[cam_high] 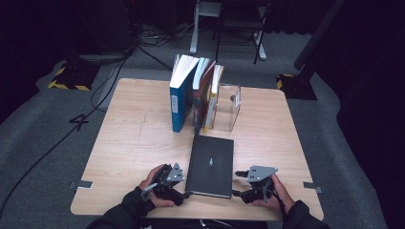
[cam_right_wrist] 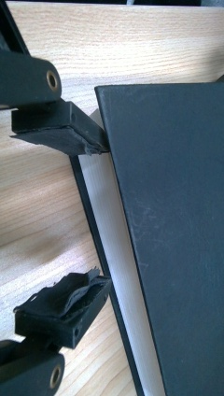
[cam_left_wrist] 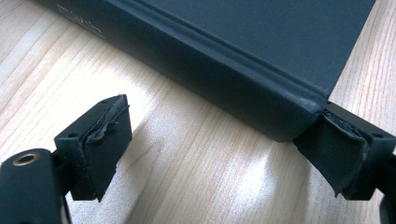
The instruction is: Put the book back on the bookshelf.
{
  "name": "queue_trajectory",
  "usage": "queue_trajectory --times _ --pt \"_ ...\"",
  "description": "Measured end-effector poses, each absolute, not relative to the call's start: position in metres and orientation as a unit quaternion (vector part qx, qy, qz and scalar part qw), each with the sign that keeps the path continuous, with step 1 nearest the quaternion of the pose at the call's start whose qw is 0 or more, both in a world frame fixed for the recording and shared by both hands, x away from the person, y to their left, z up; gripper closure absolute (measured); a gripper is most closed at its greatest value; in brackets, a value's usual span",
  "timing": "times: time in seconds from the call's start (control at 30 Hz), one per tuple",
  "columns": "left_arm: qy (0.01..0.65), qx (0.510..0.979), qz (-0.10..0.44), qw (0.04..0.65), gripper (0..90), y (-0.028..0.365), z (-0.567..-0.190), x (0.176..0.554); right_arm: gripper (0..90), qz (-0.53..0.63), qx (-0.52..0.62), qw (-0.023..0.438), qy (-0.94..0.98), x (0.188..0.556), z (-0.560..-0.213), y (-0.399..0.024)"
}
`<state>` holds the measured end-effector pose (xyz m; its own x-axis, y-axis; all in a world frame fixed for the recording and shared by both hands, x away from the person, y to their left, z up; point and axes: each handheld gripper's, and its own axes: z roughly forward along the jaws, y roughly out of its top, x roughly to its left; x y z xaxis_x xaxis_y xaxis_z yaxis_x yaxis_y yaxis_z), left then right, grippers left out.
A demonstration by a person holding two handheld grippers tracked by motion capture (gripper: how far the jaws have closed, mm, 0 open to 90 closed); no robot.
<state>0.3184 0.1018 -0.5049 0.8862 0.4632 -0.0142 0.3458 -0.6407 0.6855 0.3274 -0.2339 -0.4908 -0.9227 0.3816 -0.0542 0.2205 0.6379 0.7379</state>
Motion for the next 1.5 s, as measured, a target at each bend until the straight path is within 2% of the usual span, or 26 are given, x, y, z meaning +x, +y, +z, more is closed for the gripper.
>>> queue_trajectory --times 0.77,0.9,1.2,1.37,1.5 --pt "0.239 0.899 0.087 0.357 13.3 0.102 -0.504 0.319 28.9 0.419 0.175 0.107 0.884 0.327 -0.480 -0.226" --pt "0.238 0.898 0.077 0.362 16.3 0.106 -0.502 0.313 28.9 0.418 0.174 0.116 0.884 0.326 -0.476 -0.224" --pt "0.223 0.880 0.101 0.407 16.5 0.102 -0.484 0.298 28.9 0.432 0.177 0.125 0.875 0.326 -0.466 -0.218" --pt "0.207 0.880 0.116 0.411 18.8 0.088 -0.477 0.294 29.0 0.442 0.179 0.126 0.870 0.328 -0.460 -0.212" --pt "0.209 0.880 0.127 0.408 17.5 0.084 -0.477 0.294 29.4 0.445 0.176 0.126 0.869 0.330 -0.456 -0.207"
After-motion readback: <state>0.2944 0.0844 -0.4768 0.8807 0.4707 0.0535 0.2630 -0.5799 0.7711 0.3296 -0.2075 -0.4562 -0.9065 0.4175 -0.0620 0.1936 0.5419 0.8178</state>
